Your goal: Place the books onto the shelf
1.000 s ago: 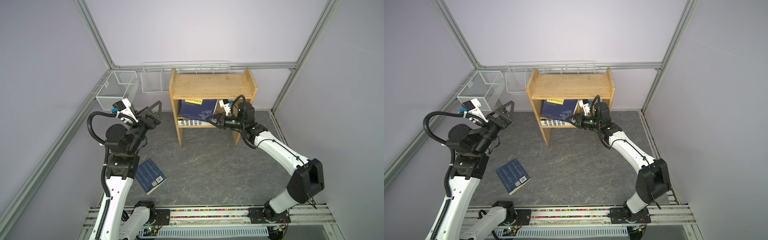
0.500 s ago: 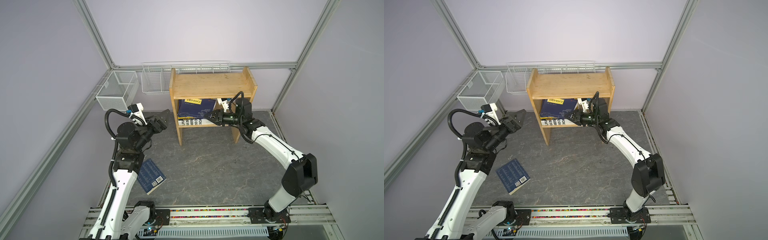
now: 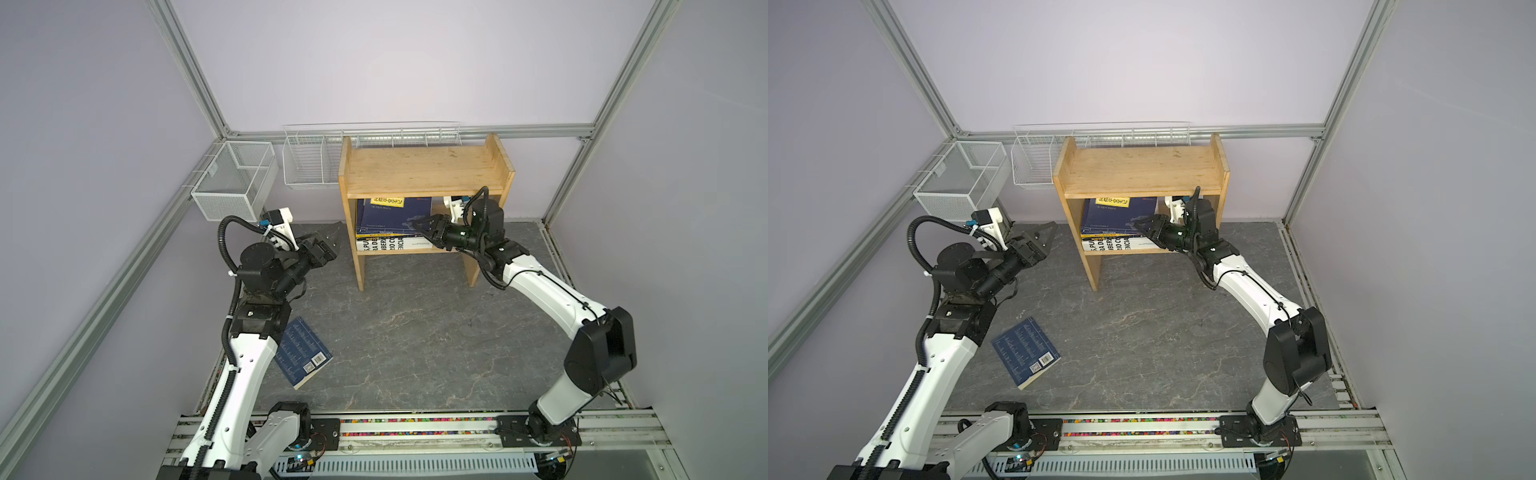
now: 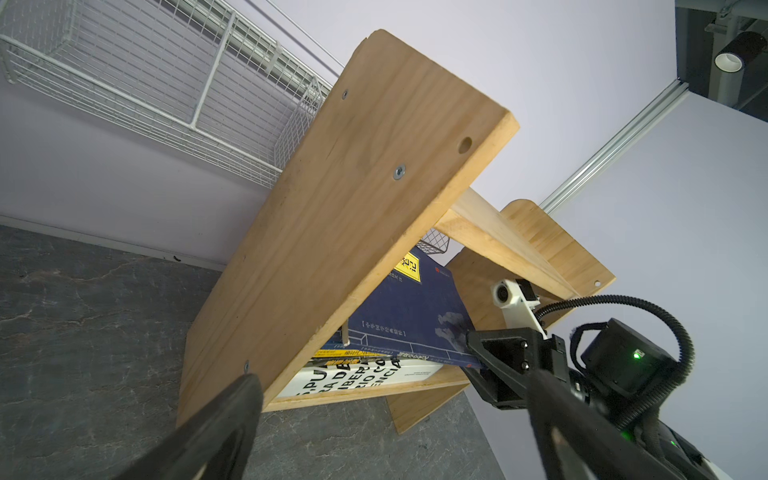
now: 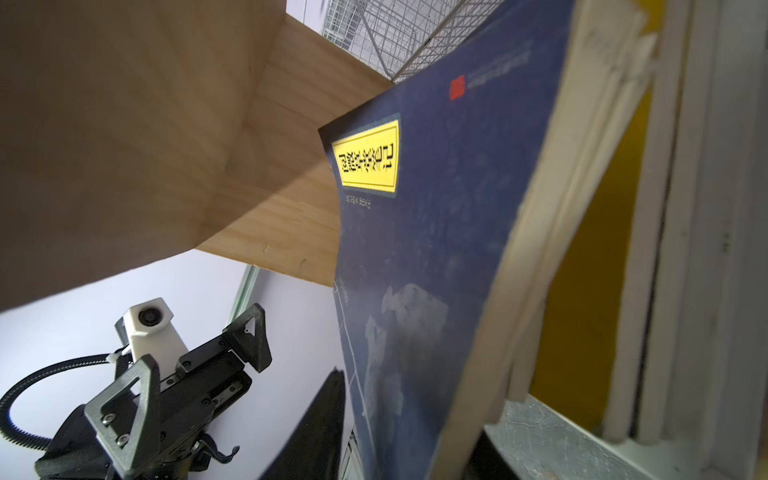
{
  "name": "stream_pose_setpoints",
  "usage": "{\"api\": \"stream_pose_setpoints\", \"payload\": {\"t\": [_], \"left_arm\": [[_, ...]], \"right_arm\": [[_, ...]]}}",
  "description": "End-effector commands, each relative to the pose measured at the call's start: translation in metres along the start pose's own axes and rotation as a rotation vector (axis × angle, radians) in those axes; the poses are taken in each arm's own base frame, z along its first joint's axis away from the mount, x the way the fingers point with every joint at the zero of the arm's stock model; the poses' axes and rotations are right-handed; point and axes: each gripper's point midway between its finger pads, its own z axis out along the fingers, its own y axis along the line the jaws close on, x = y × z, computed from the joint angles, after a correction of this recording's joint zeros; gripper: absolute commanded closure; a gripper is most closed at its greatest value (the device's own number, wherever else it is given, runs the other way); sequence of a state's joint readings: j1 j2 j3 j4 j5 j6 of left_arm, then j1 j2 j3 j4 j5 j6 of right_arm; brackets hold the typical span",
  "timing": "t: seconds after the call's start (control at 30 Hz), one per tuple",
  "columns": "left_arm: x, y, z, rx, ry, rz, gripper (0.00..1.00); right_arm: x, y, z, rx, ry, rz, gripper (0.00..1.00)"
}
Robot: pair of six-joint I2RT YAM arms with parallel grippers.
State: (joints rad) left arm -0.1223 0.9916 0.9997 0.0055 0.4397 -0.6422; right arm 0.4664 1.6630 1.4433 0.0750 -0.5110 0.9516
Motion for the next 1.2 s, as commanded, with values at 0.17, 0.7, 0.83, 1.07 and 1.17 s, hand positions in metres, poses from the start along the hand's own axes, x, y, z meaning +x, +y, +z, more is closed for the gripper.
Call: {"api": "stream_pose_setpoints", "payload": {"t": [0.17,0.7,0.83,1.07,1.17], "left_arm": [[0.003,0.007,0.004,0.003,0.000,0.008,0.01],[0.012,0.018,0.008,-0.019,0.015,-0.009,0.01],[0.019,0.021,0.012,-0.005,0.038,-0.005,0.01],[0.034,0.027,0.024,0.024,0.099,-0.017,0.01],[0.036,0.030,0.029,0.027,0.108,-0.026,0.01]], "right_arm": [[-0.025,0.008,-0.018,0.018,-0.166,-0.014,0.81],[-0.032,0.048,0.007,-0.157,-0.151,-0.045,0.87],[-0.032,0.044,0.014,-0.149,-0.144,-0.030,0.88],[-0.035,0.038,0.018,-0.127,-0.147,-0.034,0.88],[-0.034,0.035,0.022,-0.119,-0.133,-0.028,0.88]]}}
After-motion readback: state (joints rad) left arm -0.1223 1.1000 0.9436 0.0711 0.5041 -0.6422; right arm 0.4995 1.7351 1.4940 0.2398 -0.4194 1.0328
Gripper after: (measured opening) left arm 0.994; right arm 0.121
